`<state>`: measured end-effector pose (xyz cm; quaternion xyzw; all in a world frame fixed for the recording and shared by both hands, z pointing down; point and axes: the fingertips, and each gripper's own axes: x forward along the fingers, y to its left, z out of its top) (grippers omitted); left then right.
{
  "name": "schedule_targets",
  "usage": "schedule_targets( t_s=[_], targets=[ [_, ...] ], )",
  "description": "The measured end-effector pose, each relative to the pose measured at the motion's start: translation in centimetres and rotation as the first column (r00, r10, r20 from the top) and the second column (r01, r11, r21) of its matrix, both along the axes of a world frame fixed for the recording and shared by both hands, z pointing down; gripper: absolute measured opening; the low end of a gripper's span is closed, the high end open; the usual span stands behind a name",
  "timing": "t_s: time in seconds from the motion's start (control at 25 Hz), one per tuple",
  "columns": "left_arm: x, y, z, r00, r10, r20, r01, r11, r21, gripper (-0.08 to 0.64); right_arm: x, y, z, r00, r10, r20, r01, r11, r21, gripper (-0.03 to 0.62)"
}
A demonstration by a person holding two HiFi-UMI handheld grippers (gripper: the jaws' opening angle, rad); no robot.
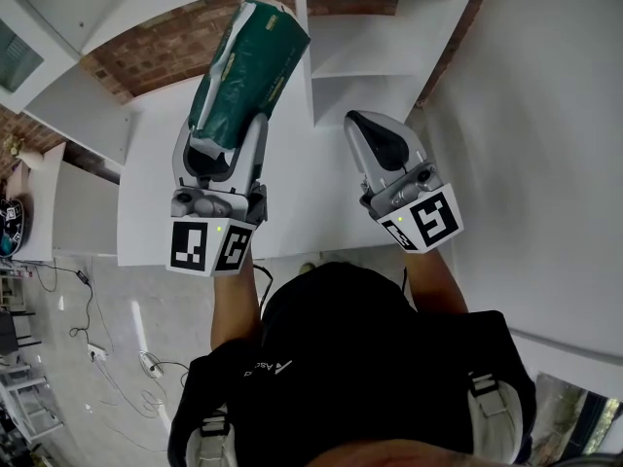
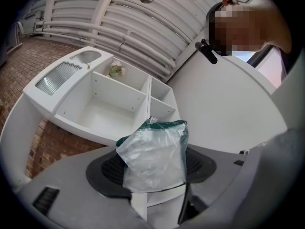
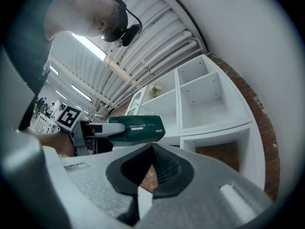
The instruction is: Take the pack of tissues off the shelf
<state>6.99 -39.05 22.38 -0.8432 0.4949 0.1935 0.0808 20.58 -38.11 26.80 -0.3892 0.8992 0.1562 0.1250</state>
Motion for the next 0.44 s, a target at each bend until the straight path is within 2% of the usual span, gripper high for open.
schedule_targets(
  t_s=[0.44],
  targets=[
    [0.95,-0.50,-0.76,1.000,-0.002,0.010,0.002,1.000,0.014,0.293,0.96,-0.41,-0.38,1.000,0.003,-0.003,-0.003,1.000,0.000,0.000]
  ],
)
